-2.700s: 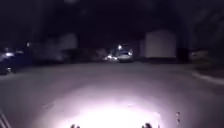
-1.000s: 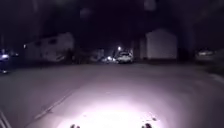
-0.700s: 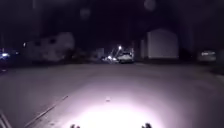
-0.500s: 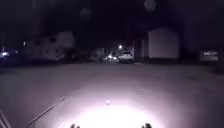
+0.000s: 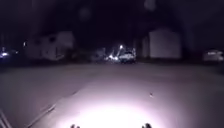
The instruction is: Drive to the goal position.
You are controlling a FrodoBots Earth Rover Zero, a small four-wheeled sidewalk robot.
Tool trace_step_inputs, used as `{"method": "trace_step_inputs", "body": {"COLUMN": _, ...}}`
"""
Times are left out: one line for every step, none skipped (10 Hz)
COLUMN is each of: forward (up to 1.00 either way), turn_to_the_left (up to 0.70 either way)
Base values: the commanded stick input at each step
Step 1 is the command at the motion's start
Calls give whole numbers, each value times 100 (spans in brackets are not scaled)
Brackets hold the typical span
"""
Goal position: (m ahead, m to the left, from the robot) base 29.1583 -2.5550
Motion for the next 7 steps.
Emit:
{"method": "trace_step_inputs", "body": {"forward": 70, "turn_to_the_left": -26}}
{"method": "trace_step_inputs", "body": {"forward": 70, "turn_to_the_left": -16}}
{"method": "trace_step_inputs", "body": {"forward": 70, "turn_to_the_left": 0}}
{"method": "trace_step_inputs", "body": {"forward": 70, "turn_to_the_left": 0}}
{"method": "trace_step_inputs", "body": {"forward": 70, "turn_to_the_left": 0}}
{"method": "trace_step_inputs", "body": {"forward": 70, "turn_to_the_left": 0}}
{"method": "trace_step_inputs", "body": {"forward": 70, "turn_to_the_left": 0}}
